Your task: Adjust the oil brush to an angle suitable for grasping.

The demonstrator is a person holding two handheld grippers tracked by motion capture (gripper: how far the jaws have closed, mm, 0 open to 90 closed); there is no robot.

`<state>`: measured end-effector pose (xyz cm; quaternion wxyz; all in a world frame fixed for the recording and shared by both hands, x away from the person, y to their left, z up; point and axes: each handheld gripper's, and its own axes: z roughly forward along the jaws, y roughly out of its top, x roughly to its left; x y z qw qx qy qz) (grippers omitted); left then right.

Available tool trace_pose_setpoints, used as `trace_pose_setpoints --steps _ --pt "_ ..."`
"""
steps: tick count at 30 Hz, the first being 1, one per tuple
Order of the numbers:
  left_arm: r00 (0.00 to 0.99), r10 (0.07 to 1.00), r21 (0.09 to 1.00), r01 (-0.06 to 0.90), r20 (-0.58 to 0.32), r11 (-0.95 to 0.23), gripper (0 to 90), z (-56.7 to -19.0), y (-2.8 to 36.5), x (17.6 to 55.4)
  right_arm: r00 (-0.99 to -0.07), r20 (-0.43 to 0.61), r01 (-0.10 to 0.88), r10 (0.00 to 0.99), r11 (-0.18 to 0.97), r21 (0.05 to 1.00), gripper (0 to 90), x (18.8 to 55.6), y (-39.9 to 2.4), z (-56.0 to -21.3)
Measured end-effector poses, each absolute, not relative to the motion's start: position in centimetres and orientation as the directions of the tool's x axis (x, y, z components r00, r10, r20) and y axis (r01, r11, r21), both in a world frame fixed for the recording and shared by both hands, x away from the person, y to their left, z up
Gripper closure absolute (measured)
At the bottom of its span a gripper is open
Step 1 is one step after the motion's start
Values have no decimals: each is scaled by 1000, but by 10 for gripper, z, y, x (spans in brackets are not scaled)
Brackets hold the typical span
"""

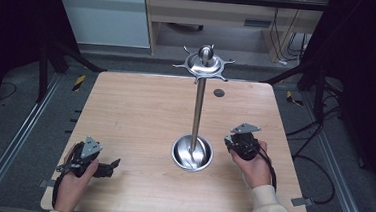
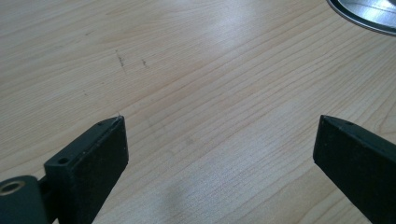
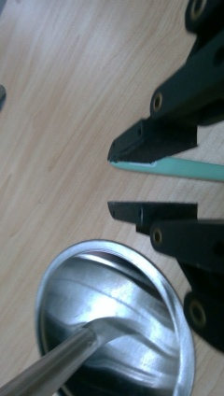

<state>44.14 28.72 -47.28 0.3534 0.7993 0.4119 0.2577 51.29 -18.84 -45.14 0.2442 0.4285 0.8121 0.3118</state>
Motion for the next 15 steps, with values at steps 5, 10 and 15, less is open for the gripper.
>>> trace_pose_setpoints --steps 5,10,15 --pt "532 838 773 477 124 -417 29 -473 287 442 -506 -147 588 850 464 662 895 518 -191 -462" --pt "532 838 774 477 123 -417 29 -473 286 442 -527 -135 595 839 478 646 900 520 -188 -468" --pt "536 835 772 475 127 -422 29 -473 286 442 -528 -143 608 837 490 624 900 524 -182 -473"
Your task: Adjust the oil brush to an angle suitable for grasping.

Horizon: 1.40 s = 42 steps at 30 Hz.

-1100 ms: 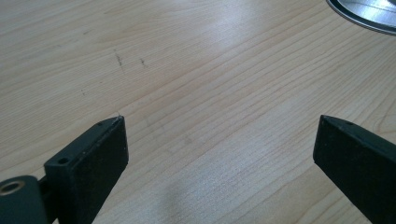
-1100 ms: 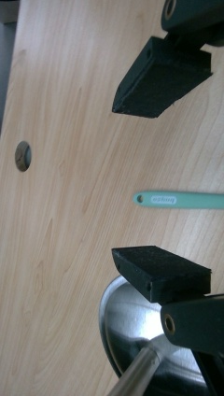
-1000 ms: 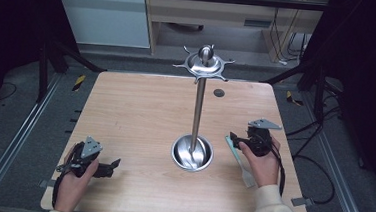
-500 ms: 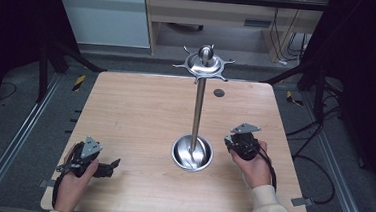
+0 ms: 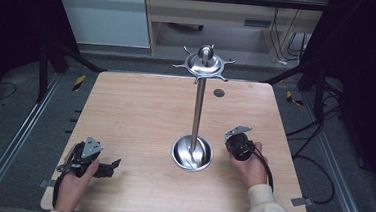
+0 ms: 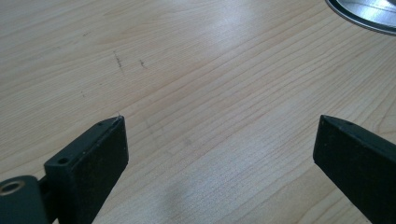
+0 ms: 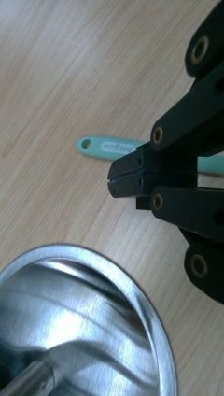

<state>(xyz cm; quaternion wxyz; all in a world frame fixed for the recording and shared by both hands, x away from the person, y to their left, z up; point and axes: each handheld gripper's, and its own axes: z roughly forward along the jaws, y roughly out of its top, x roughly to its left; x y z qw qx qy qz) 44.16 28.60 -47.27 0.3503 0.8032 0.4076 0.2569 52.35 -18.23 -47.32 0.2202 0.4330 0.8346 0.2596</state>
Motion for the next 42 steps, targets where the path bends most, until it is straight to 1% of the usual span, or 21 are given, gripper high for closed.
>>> trace_pose_setpoints --steps 3,11,16,24,26,29,31,33,34,36,37,38,40,41,42 --pt "535 836 774 474 125 -419 29 -473 286 442 -521 -137 632 843 488 601 900 526 -183 -478" --pt "537 834 772 474 127 -423 29 -473 286 442 -511 -142 654 848 491 576 900 529 -185 -482" --pt "537 834 772 475 127 -423 29 -473 286 442 -504 -132 662 853 480 576 900 529 -187 -483" --pt "538 833 772 474 126 -423 29 -473 285 442 -481 -160 670 862 479 567 900 529 -188 -483" --pt "538 834 772 475 126 -423 29 -473 285 442 -467 -161 679 869 469 564 900 529 -189 -482" --pt "534 835 769 477 130 -425 29 -473 286 441 -437 -125 704 891 426 568 900 528 -192 -481" --pt "528 840 772 480 126 -417 29 -473 287 440 -416 -60 724 908 370 582 885 527 -197 -477" --pt "526 841 772 480 127 -417 29 -472 288 439 -395 -49 740 917 349 575 876 527 -201 -473" --pt "525 842 773 479 126 -415 29 -472 289 439 -397 -25 752 917 341 564 865 524 -203 -468" --pt "524 843 774 479 125 -413 29 -472 289 439 -400 -28 756 916 346 556 850 522 -204 -465" --pt "523 843 775 480 123 -411 29 -472 289 440 -398 -19 783 917 351 514 797 518 -204 -458" --pt "525 843 775 480 121 -411 29 -472 289 440 -398 -19 783 917 351 514 797 518 -204 -458" --pt "529 839 774 478 123 -415 29 -472 289 439 -409 -37 806 912 381 453 747 513 -205 -449" --pt "529 840 776 477 121 -412 29 -472 288 439 -410 -42 812 911 386 437 707 512 -205 -448" --pt "532 838 775 476 123 -416 29 -472 288 439 -410 -42 812 911 386 437 707 512 -205 -448"
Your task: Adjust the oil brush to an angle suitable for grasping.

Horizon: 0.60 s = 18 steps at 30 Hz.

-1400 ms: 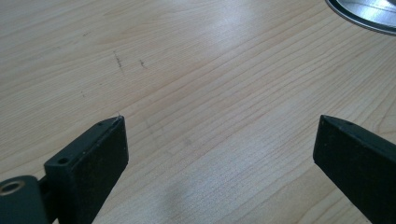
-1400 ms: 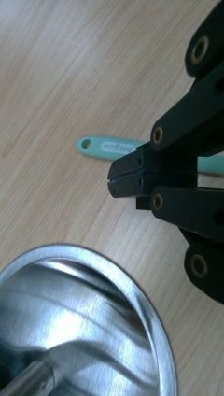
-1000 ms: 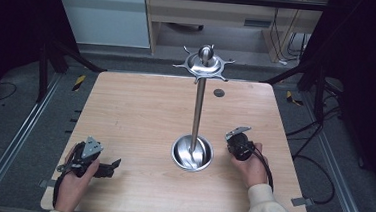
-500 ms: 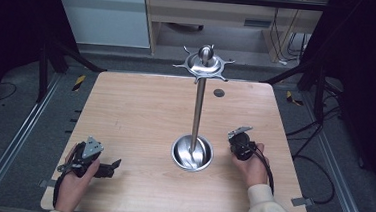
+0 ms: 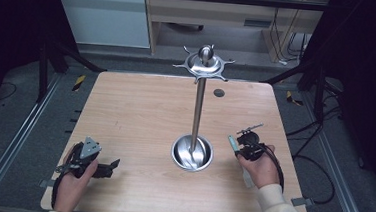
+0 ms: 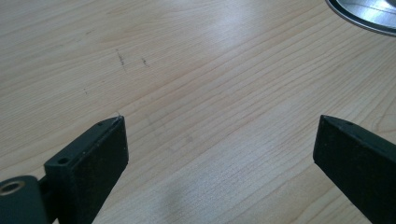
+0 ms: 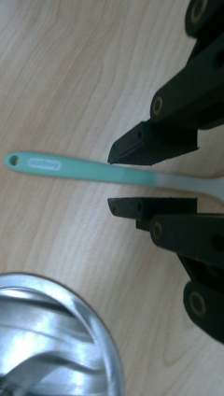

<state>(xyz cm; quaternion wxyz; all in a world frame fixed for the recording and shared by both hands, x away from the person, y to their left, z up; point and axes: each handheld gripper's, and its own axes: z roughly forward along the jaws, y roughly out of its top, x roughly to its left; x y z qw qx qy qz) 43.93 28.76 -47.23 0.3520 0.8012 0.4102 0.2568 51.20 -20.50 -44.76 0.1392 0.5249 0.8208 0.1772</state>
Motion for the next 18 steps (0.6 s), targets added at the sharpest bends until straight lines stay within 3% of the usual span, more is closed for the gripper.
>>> trace_pose_setpoints --steps 8,18 --pt "534 837 774 478 120 -416 29 -473 287 439 -408 -20 855 913 390 341 648 520 -207 -451" --pt "536 836 773 478 119 -417 29 -473 286 439 -388 16 886 921 368 283 700 527 -210 -461"
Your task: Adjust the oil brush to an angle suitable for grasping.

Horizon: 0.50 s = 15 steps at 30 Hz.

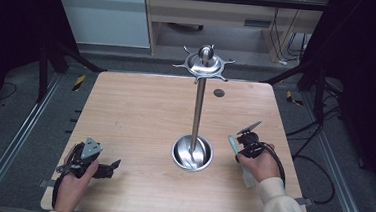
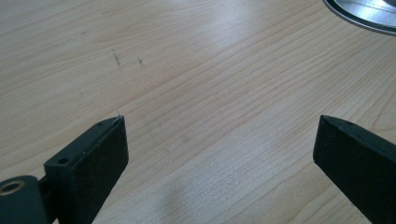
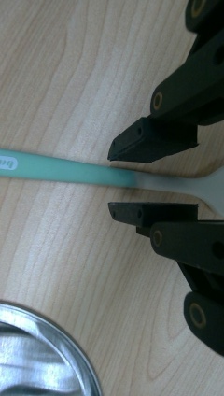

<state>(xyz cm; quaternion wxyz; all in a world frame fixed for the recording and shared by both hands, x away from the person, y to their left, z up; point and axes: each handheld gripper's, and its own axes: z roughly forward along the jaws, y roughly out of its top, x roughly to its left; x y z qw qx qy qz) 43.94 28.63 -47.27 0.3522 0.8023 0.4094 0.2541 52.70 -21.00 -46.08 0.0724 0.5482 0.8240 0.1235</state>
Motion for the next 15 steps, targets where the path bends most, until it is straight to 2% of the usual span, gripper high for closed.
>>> trace_pose_setpoints --steps 15 --pt "537 835 773 478 119 -417 29 -473 286 439 -379 29 899 925 361 246 783 529 -212 -466"
